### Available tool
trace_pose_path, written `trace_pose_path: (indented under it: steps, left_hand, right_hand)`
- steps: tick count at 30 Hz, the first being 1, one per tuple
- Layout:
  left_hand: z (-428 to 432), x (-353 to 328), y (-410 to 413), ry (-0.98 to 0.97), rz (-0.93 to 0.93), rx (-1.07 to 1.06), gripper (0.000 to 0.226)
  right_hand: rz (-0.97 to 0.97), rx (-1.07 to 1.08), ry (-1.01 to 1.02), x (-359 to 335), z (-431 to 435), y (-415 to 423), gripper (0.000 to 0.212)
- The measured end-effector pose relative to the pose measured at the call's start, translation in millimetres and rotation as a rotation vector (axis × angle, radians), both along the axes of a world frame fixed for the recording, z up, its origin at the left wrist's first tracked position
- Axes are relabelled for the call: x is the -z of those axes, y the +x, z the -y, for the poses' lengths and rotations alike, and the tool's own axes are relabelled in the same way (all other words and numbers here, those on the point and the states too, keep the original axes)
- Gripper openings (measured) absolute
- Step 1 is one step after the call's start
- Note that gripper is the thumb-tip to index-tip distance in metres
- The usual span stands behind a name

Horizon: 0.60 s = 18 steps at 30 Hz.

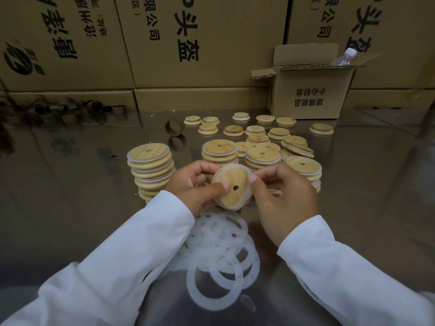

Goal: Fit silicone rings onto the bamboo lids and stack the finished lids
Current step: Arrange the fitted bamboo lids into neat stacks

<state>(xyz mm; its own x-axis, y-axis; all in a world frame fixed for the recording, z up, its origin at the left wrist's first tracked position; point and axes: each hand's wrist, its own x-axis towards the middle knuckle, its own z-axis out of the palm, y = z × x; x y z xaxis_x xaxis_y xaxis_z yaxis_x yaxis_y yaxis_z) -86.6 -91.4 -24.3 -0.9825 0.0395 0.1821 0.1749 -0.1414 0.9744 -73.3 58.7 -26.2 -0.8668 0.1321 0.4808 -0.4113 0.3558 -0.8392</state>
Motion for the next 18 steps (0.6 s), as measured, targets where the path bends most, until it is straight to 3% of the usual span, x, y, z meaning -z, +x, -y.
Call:
trace_pose_path:
  steps: [7,18]
  left_hand:
    - [3,-1,2,-0.159,-0.1,-0.047,0.031]
    - [13,-6,-2,-0.184,-0.183,-0.033,0.017]
  right_hand:
    - [0.006,-0.037,0.068,-2,2,0,0.017]
    - [0.05,-0.052,0.133,-11,-6,-5,0.009]
